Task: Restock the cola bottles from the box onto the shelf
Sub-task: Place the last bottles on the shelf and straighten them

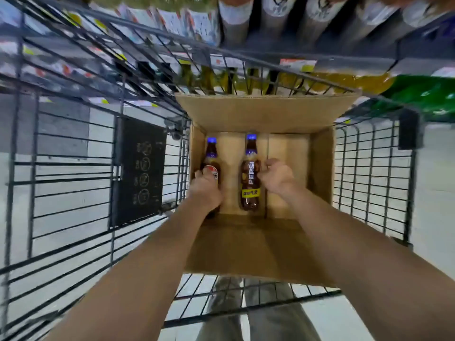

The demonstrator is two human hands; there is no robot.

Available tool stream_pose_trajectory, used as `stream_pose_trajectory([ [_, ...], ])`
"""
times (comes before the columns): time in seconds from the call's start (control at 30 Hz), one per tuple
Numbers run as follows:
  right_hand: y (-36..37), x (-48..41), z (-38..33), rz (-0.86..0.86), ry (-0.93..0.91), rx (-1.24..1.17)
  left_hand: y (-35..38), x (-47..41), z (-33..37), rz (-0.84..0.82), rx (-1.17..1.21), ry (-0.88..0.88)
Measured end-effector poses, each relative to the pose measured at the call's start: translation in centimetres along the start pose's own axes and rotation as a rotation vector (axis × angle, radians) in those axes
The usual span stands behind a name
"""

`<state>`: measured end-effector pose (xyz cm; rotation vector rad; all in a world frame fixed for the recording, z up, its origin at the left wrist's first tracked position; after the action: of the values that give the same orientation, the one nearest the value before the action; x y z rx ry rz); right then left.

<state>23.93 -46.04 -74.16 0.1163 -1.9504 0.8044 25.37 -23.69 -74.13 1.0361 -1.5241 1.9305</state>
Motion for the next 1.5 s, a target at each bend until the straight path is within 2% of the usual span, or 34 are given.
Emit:
stream_pose_trajectory([
  [0.1, 1.5, -2.6, 1.4, -0.043, 0.041, -0.115, 1.5, -2.3, 0.1, 0.01, 0.047, -0.041],
  [0.23, 4.2, -4.5, 2.2, -0.12, 0.038, -0.183, 1.5, -3.8, 0.1, 0.113, -0.007, -0.059],
  [0.37, 5.3, -5.4, 2.3, -0.051, 0.093, -0.173, 1.9, -4.1, -0.2, 0.162, -0.05, -0.072],
  [0.5, 5.9, -6.7, 2.3, 0.031, 0.116, -0.263, 2.6, -4.8, -0.2, 0.172, -0.088, -0.082],
  [0.7, 6.6, -7.2, 3.3, 0.03, 0.092, -0.398, 2.6, -6.2, 0.6, 0.187, -0.247, -0.059],
  [0.77, 6.3, -6.9, 3.4, 0.03, 0.062, -0.431, 2.9, -6.4, 0.7, 0.155, -0.219, -0.076],
  [0.9, 5.6, -6.1, 3.7, 0.035, 0.004, -0.52, 2.9, -6.2, 0.2, 0.166, -0.019, -0.135],
  [1.17, 0.7, 0.3, 1.9, 0.129, -0.194, -0.6, 0.2, -0.3, 1.5, 0.215, 0.36, 0.121],
  [1.5, -12.0, 19.7, -1.8, 0.433, -0.41, -0.69, -12.6, 16.2, 6.2, 0.321, 0.446, 0.465],
])
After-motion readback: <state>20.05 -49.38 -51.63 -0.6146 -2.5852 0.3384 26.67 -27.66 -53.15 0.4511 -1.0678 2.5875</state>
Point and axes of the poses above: each hand's wrist, its own x-axis away from the middle knuckle, its own y-axis out of the palm, z = x × y, the point moved 10 cm from there along -x, towards the middle knuckle, and after that the axes turned 2 degrees about z, right-handed, at the moved point
